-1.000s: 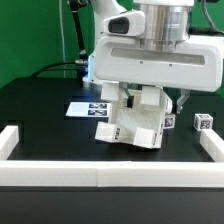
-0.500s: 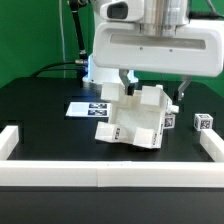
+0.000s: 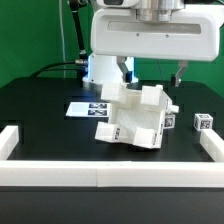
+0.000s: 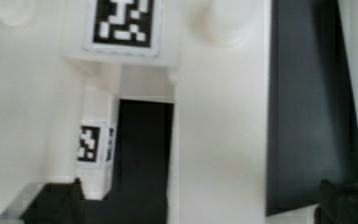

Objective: Assemble chair

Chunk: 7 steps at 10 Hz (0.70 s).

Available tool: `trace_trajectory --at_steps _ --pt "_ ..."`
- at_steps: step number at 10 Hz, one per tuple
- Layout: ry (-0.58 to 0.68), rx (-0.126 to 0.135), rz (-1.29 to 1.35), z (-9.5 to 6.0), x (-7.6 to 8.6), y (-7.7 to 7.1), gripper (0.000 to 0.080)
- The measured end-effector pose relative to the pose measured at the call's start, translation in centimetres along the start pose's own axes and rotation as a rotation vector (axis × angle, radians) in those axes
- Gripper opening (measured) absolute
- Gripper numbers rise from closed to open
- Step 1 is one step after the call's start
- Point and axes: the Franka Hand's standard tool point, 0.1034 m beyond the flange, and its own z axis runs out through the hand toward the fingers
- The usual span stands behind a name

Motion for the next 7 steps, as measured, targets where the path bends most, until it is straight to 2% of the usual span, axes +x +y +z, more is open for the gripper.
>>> trace_trajectory --at_steps 4,7 --pt "-0.007 -0.007 0.01 0.4 -0.1 0.9 0.0649" --pt "-0.001 -0.005 0.013 0.1 0.6 1.7 0.0649"
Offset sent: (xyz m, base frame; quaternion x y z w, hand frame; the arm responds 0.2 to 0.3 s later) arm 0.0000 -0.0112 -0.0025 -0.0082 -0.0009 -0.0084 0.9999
